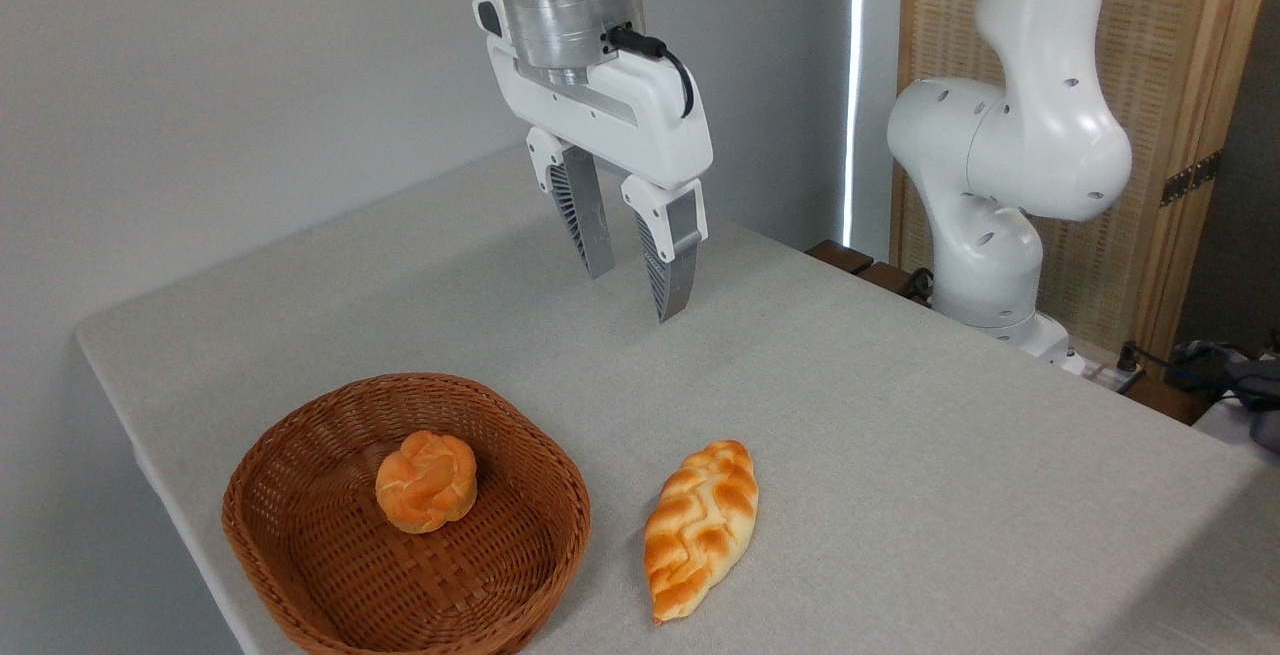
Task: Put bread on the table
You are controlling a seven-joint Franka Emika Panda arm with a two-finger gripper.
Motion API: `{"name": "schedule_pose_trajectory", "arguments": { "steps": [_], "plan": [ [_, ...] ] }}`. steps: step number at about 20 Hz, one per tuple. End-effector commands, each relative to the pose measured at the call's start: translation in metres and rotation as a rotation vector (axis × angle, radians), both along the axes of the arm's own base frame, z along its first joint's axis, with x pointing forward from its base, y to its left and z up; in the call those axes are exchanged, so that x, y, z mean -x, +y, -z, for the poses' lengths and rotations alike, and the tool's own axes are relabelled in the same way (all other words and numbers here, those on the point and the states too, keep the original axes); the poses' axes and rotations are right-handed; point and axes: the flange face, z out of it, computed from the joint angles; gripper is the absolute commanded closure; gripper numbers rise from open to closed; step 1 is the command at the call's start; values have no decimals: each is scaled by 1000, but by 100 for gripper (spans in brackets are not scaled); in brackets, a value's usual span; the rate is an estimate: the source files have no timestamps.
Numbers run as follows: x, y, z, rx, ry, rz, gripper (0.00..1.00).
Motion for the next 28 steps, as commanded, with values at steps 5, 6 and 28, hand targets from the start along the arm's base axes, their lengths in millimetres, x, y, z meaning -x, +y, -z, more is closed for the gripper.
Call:
{"name": "schedule_pose_trajectory", "arguments": {
  "steps": [5,6,28],
  "plan": [
    [-6,6,-3,12,0,3,0],
    [-6,5,-3,12,0,5,0],
    [-14,2,1,23,-27,-7,0]
  ]
}}
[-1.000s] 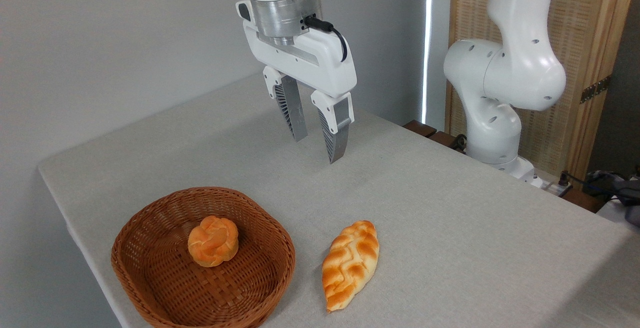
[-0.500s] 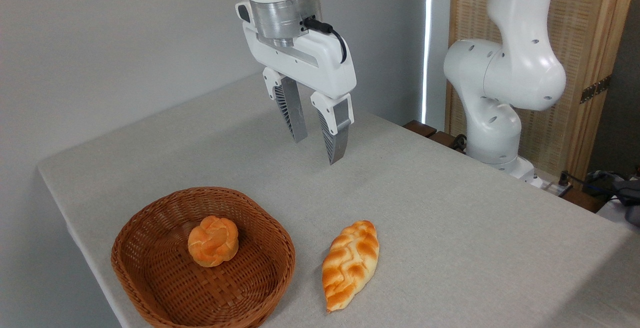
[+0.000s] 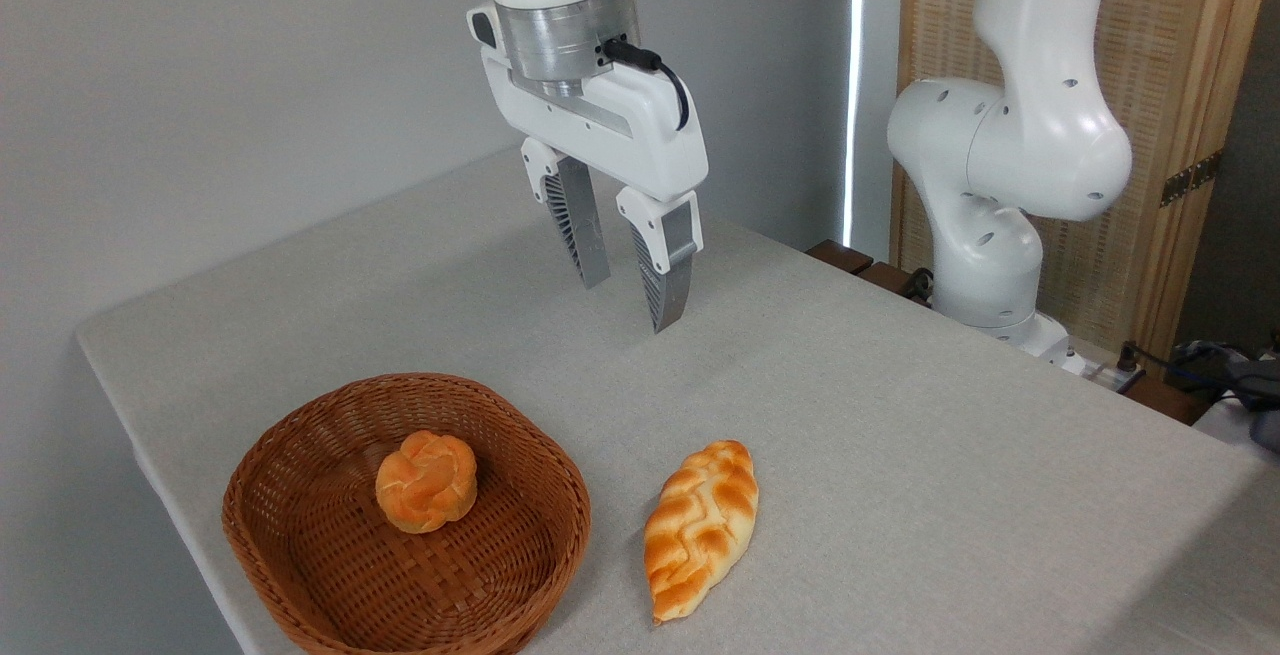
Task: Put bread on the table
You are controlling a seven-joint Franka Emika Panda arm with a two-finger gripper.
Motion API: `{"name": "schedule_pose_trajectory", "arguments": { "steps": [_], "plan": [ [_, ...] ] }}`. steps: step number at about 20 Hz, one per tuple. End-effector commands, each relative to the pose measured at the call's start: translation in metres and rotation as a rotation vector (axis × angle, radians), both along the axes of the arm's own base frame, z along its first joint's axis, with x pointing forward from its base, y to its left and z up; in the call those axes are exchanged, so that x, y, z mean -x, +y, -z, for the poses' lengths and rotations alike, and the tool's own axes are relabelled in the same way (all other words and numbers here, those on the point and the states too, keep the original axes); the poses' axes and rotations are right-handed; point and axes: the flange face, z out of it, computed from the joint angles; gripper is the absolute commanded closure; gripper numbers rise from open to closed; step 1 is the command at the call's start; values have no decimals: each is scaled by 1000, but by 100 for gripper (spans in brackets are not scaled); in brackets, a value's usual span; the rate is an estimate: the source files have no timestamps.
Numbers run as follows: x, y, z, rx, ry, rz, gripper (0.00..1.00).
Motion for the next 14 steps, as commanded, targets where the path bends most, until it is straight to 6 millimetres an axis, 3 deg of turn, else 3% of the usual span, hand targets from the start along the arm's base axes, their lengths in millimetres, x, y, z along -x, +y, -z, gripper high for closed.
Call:
{"name": "schedule_pose_trajectory", "arguments": {
  "steps": [1,9,14],
  "plan": [
    [-6,-3,-4,40,-20,-7,0],
    [-28,-16,1,120,-94,-246,0],
    [-49,-57,14,115,-172,-303,0]
  ]
}}
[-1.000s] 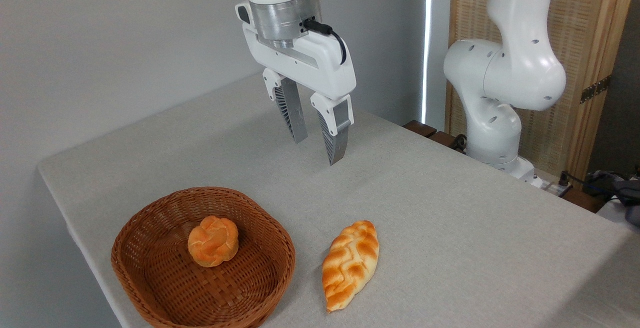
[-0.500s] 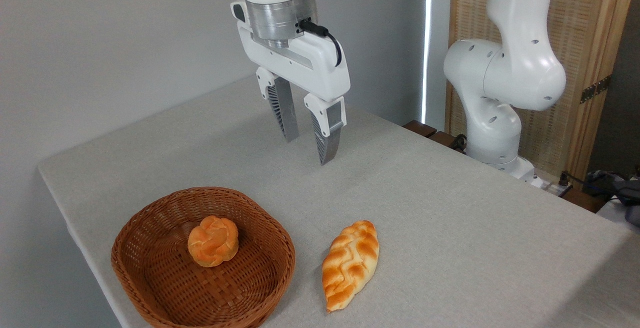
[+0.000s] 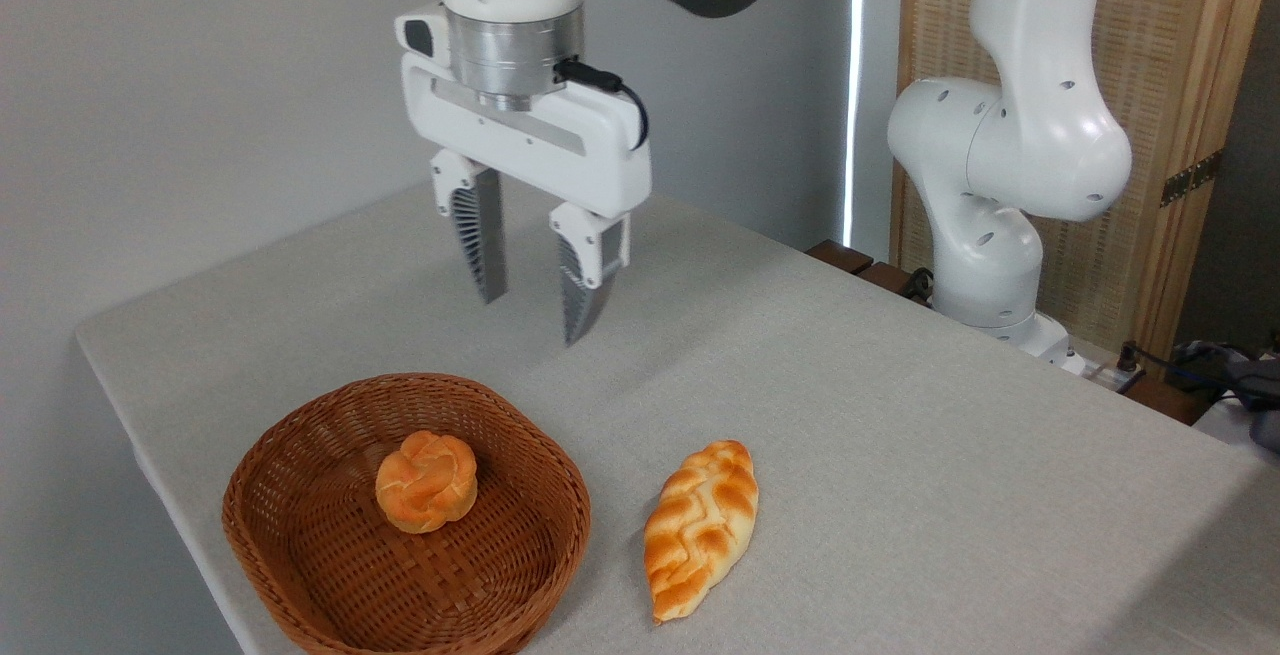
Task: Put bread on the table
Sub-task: 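Move the open gripper over the basket and lower it onto the round bun, then close the gripper fingers around the round orange bun in the basket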
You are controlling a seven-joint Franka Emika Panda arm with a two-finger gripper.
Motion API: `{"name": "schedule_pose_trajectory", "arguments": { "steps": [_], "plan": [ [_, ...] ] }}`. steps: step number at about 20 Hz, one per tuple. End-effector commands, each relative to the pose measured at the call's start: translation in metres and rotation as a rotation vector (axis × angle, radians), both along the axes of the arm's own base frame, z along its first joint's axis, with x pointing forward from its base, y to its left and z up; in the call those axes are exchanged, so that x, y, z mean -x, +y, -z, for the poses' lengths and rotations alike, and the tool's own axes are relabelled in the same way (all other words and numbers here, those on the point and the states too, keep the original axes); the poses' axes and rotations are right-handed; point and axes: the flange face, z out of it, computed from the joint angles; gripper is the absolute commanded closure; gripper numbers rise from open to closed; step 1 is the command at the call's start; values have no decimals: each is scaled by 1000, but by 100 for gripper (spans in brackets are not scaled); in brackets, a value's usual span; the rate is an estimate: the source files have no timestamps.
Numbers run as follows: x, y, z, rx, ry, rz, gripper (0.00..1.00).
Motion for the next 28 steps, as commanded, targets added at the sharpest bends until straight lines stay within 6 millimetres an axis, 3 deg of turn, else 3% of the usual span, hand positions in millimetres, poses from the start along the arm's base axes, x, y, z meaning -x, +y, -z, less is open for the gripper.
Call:
{"name": "schedule_pose_trajectory", "arguments": {
  "steps": [1,3,11,14,17,19,28],
  "plan": [
    [-19,-31,11,6,-48,-40,0],
    [-26,-49,20,-22,-76,-2,0],
    [-66,-63,22,-111,-170,61,0],
    [-78,-71,45,-179,-188,119,0],
    [-87,-104,87,-191,-173,204,0],
    [-90,-105,100,-239,-162,237,0],
    [-92,-100,108,-250,-147,250,0]
  ]
}}
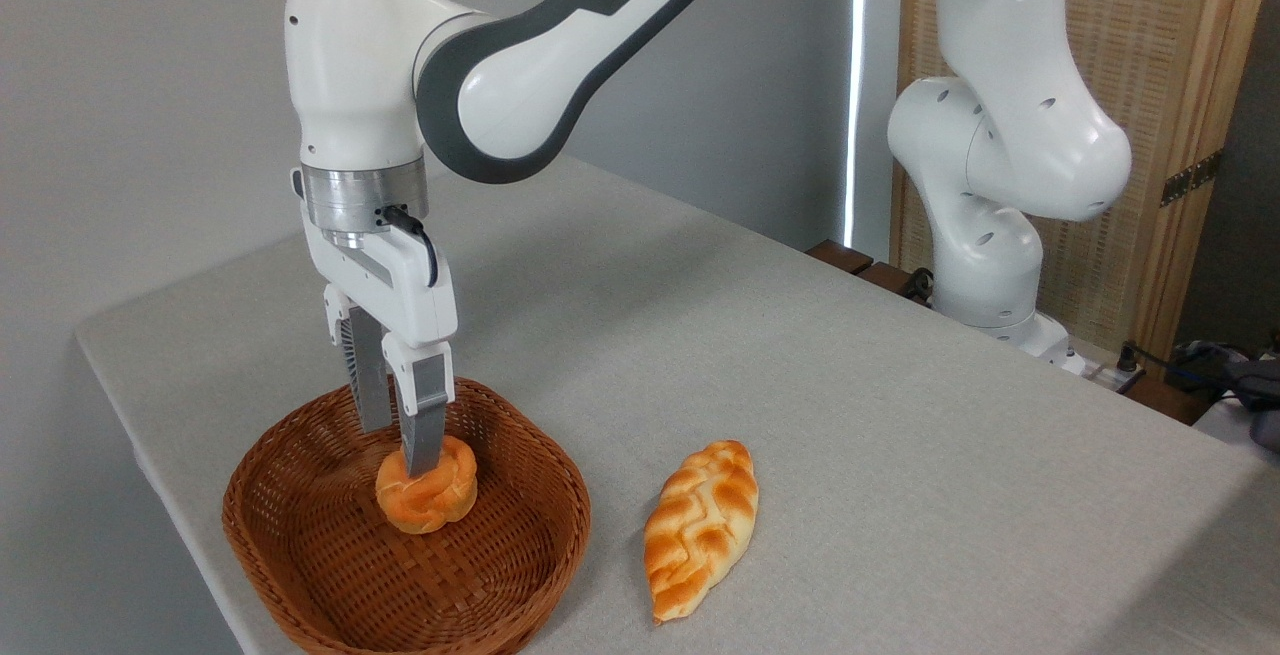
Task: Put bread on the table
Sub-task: 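Close the gripper fingers around the round orange bun in the basket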
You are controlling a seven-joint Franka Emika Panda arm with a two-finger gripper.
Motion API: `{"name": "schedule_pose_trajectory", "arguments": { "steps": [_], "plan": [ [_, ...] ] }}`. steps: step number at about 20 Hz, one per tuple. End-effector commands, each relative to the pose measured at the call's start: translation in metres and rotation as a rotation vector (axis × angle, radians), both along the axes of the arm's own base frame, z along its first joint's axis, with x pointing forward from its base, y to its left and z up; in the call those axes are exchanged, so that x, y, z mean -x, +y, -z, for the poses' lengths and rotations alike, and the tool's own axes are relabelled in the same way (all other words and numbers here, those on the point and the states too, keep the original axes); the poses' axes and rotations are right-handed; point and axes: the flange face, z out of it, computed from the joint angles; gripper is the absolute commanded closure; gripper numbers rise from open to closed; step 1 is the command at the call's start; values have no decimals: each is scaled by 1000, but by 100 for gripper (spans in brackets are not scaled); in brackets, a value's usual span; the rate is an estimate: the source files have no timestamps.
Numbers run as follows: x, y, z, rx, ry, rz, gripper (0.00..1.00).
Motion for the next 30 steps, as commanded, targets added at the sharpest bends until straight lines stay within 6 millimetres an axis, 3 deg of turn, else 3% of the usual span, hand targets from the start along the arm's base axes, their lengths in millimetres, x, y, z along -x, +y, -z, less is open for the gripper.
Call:
{"name": "schedule_pose_trajectory", "arguments": {
  "steps": [1,8,11,18,23,27,30],
  "plan": [
    [-4,5,-3,-19,-13,15,0],
    [4,13,-11,-52,30,17,0],
    [6,17,-24,-52,13,5,0],
    [6,21,-21,-54,28,6,0],
    [2,17,-11,-28,-15,18,0],
    [-2,14,17,-30,10,31,0],
    [-3,10,26,-29,24,39,0]
  ]
}}
